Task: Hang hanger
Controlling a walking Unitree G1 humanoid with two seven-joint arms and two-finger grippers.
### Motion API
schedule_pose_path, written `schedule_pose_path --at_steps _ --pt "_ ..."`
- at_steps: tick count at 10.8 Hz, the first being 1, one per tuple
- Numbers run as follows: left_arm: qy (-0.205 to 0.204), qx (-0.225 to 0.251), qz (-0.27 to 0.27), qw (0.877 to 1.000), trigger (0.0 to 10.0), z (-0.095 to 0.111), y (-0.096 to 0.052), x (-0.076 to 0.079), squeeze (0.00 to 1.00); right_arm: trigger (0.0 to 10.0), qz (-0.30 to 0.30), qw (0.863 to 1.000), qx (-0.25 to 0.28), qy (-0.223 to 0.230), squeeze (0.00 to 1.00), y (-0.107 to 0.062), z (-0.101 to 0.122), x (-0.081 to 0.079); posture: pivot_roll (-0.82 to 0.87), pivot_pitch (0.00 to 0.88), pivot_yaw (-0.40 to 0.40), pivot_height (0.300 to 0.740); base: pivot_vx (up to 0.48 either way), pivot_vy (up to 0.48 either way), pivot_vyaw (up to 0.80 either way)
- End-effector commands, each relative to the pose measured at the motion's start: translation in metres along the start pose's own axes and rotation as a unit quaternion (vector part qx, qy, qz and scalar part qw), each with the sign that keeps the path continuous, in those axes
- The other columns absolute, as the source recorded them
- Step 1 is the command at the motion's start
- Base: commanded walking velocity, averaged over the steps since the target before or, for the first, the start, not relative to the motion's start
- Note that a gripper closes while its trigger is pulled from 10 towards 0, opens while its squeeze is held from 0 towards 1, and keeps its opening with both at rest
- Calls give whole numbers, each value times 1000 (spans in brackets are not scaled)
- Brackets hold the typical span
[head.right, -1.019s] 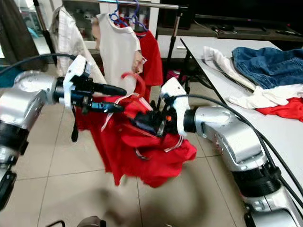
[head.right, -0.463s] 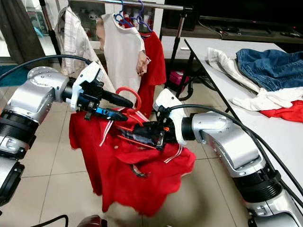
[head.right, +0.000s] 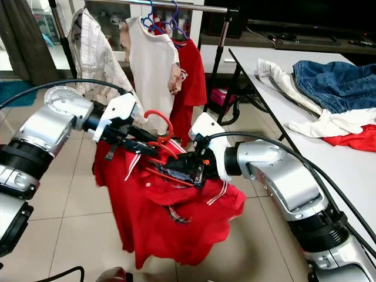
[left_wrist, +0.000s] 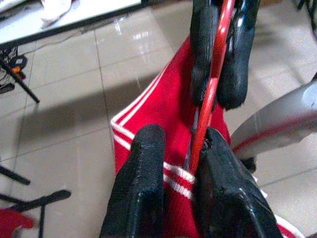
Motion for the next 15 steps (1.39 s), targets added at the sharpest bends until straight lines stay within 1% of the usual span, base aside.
schedule_pose_path --at_steps 1,2,4,5,6,7,8,9,10,11,12,13,14,15 --pt "14 -21 11 1000 0 3 1 -7 0 10000 11 999 21 -22 0 -1 12 -5 12 0 -61 740 0 0 0" --pt "15 1 21 1000 0 8 4 -11 0 10000 11 999 21 -23 0 -1 12 -5 12 0 -62 740 0 0 0" --pt "3 44 31 999 0 16 4 -11 0 10000 10 1000 19 -23 0 0 11 -5 15 0 -62 740 0 0 0" --pt "-15 60 35 997 0 13 3 -8 0 10000 5 1000 19 -13 0 1 9 -3 15 0 -62 740 0 0 0" --pt "-18 61 35 997 0 11 3 -7 0 10000 4 1000 20 -9 0 1 8 -3 15 0 -62 740 0 0 0" --pt "-32 62 33 997 0 5 1 -2 0 10000 -12 999 30 13 1000 -2 9 5 15 0 -63 740 0 0 0" --pt "-47 52 46 997 0 -4 -3 0 0 10000 -38 998 49 19 1000 -14 14 19 14 0 -67 740 0 0 0" --pt "-70 24 74 995 0 -20 -6 -2 0 10000 -71 993 86 26 1000 -27 25 32 14 0 -68 740 0 0 0" --pt "-82 22 115 990 0 -27 -8 -8 0 10000 -124 984 125 31 1000 -38 34 49 14 0 -67 740 0 0 0" --pt "-95 31 162 982 0 -29 -11 -17 0 10000 -149 974 160 56 1000 -45 40 56 13 0 -68 740 0 0 0" --pt "-108 37 223 968 0 -34 -14 -25 0 10000 -210 961 167 62 1000 -49 31 61 12 0 -69 740 0 0 0" --pt "-111 41 235 965 0 -35 -14 -26 0 10000 -228 956 162 84 1000 -45 23 60 10 0 -66 740 0 0 0" --pt "-118 50 248 960 0 -35 -13 -24 0 10000 -306 934 122 140 1000 -38 -6 71 6 0 -61 740 0 0 0" --pt "-121 55 254 958 0 -35 -13 -24 0 10000 -342 918 106 168 1000 -35 -20 76 6 0 -61 740 0 0 0"
Point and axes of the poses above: a point about 5 cm out from each wrist's last joint towards the gripper, its own y axis pointing out of the wrist towards the gripper, its own z axis along the axis of the wrist's last joint, x = y × z, the point moved 6 cm from there along y, pointing out of the wrist towards the gripper, and after that the axes turned 4 degrees about y, right-handed, at the moved point
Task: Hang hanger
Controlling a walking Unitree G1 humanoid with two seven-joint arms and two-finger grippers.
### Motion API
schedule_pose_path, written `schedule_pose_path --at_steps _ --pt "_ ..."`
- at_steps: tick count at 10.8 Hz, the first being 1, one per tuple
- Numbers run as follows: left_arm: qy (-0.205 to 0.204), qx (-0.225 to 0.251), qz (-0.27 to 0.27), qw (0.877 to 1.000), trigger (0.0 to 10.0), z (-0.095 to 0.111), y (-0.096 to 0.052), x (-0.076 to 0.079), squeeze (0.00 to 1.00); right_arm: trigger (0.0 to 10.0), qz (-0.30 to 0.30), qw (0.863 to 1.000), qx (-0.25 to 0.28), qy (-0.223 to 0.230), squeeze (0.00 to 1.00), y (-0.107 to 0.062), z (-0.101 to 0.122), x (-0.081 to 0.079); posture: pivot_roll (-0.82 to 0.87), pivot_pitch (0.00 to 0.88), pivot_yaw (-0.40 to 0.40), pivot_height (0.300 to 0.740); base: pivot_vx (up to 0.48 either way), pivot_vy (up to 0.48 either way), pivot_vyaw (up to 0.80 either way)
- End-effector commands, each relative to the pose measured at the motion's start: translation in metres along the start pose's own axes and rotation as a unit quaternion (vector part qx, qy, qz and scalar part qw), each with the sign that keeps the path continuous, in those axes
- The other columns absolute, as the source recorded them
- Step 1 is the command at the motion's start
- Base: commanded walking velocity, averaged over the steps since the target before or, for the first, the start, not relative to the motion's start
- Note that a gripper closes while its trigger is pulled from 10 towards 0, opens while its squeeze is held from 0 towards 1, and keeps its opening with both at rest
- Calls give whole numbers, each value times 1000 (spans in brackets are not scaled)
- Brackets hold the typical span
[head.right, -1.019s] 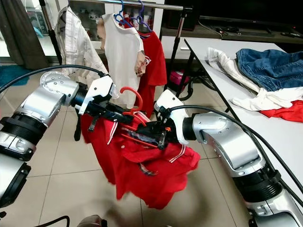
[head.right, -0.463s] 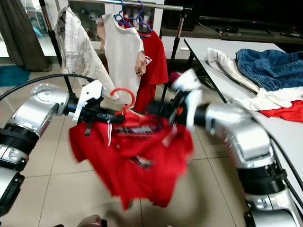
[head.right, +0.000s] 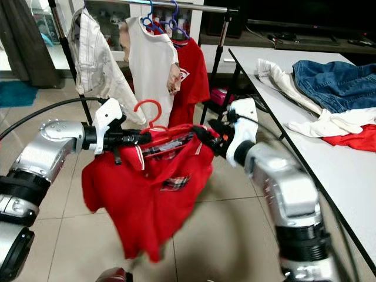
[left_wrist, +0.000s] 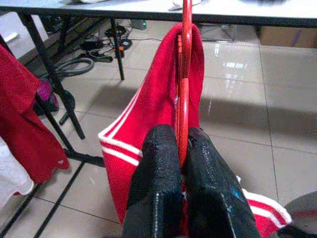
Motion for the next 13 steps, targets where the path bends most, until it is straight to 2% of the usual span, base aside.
schedule_pose_path --at_steps 1,2,3,4,6,9,10,11,13 --pt "14 29 7 999 0 17 0 -1 0 10000 -21 1000 -5 23 1000 2 -3 4 8 0 -57 740 0 0 0" --pt "14 31 7 999 0 19 1 0 0 10000 -30 999 -7 33 1000 7 -4 1 10 0 -57 740 0 0 0" --pt "17 31 12 999 0 20 2 0 0 10000 -88 996 -20 8 827 14 -6 12 17 0 -63 740 0 0 0" --pt "17 31 13 999 0 21 2 1 0 10000 -85 996 -22 -6 0 17 -5 10 18 0 -64 740 0 0 0" --pt "16 33 7 999 0 23 1 5 0 10000 -101 994 -25 -28 0 22 -4 12 19 0 -68 740 0 0 0" --pt "16 41 -10 999 0 28 3 12 0 10000 -105 994 -25 -29 0 25 -5 15 18 0 -72 740 0 0 0" --pt "16 41 -12 999 0 28 3 13 0 5725 -106 994 -25 -28 0 26 -5 16 18 0 -72 740 0 0 0" --pt "16 40 -12 999 0 28 3 13 0 0 -105 994 -24 -26 0 26 -5 16 18 0 -71 740 0 0 0" --pt "16 38 -11 999 0 28 2 13 0 0 -101 994 -22 -24 0 27 -6 17 18 0 -71 740 0 0 0"
Point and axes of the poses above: a point about 5 cm out from each wrist's last joint towards the gripper, its own y axis pointing out of the wrist towards the gripper, its own z axis along the axis of the wrist's last joint, x = y × z, the point moved 6 cm from there along y, pointing out of the wrist towards the gripper, and after that the axes turned 4 degrees about y, right-handed, at the moved point
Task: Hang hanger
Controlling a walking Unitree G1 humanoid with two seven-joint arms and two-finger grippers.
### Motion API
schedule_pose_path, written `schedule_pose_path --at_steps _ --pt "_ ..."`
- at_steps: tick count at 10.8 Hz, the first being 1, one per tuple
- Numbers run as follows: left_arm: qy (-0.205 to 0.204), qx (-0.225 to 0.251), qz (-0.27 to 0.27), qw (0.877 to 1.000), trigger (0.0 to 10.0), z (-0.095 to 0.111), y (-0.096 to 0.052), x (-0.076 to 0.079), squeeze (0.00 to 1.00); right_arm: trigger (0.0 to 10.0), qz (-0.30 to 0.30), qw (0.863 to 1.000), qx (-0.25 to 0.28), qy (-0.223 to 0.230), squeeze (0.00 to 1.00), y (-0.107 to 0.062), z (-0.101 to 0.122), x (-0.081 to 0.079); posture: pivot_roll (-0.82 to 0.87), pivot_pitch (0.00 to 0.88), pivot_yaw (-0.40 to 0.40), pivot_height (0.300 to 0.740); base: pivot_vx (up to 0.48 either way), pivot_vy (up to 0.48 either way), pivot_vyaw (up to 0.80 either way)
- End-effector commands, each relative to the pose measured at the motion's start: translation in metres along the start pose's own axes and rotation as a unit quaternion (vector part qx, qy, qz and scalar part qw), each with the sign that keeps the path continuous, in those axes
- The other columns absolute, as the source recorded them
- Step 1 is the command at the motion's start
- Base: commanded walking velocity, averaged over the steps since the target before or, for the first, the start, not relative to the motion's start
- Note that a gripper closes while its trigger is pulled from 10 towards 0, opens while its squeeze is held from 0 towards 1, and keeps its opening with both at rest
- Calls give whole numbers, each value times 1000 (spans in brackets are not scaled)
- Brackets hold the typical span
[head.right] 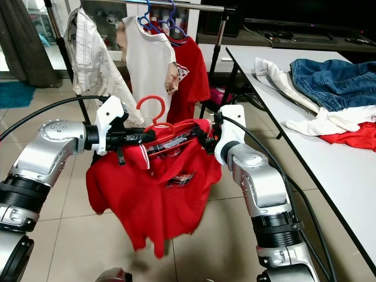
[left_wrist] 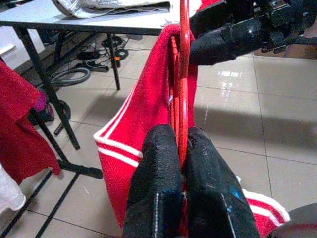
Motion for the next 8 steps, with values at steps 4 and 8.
schedule_pose_path --at_steps 4,8 --pt "23 17 -2 1000 0 14 2 0 0 0 -3 1000 15 -12 0 0 9 4 15 0 -66 740 0 0 0" --pt "32 1 16 999 0 10 5 -4 0 0 4 1000 15 -20 0 1 9 1 17 0 -74 740 0 0 0"
Point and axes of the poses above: a point about 5 cm out from each wrist's last joint towards the gripper, its own y axis pointing out of the wrist towards the gripper, its own z axis along the axis of the wrist's last joint, x = y × z, the point moved 6 cm from there along y, pointing out of the wrist towards the gripper, and after that the axes turned 4 degrees about y, right-handed, at the moved point
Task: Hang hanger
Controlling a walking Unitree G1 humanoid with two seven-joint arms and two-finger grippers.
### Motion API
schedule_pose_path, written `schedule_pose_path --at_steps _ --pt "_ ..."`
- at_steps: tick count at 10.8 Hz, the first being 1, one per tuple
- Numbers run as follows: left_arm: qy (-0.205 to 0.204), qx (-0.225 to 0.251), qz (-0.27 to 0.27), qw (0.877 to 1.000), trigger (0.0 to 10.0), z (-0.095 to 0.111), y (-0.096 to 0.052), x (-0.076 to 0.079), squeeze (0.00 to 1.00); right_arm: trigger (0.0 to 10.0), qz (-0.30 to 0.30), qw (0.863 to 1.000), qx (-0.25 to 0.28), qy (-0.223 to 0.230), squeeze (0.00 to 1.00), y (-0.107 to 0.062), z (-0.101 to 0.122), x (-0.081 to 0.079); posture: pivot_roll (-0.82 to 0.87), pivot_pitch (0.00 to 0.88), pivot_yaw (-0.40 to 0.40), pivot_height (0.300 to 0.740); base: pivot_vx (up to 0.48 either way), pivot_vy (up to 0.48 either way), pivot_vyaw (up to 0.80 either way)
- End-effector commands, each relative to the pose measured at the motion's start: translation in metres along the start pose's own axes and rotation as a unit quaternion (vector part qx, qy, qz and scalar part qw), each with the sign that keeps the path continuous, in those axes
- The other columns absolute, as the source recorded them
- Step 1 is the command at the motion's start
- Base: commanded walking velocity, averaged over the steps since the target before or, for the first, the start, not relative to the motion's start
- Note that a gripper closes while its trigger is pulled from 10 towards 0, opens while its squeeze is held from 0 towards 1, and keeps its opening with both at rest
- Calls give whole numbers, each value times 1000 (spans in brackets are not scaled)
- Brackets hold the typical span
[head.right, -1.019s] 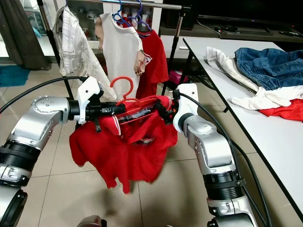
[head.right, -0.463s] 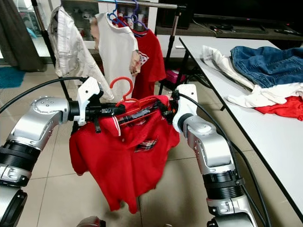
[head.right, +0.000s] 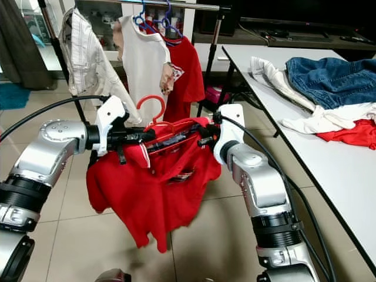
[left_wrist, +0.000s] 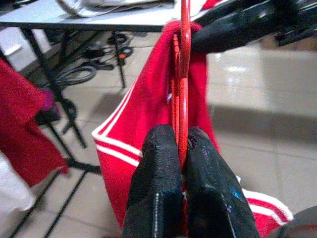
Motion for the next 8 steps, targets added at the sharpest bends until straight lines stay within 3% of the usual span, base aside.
schedule_pose_path --at_steps 1,3,6,8 --pt "24 0 9 1000 0 8 4 -4 0 0 -4 1000 13 -17 0 -1 10 3 16 0 -75 740 0 0 0" --pt "33 -26 34 999 0 2 8 -12 0 0 13 999 18 -28 0 -3 13 -6 16 0 -77 740 0 0 0" --pt "37 -32 25 998 0 2 20 -8 0 0 51 997 19 -46 0 -4 14 -28 8 0 -74 740 0 0 0" --pt "39 -33 20 998 0 3 26 -5 0 0 58 997 16 -54 0 -5 13 -31 6 0 -74 740 0 0 0"
Point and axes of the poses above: a point about 5 cm out from each wrist's last joint towards the gripper, its own y axis pointing out of the wrist towards the gripper, its own z axis along the axis of the wrist's last joint, x = y × z, the point moved 6 cm from there along y, pointing out of the wrist towards the gripper, and after that the axes turned 4 degrees about y, right-handed, at the moved point
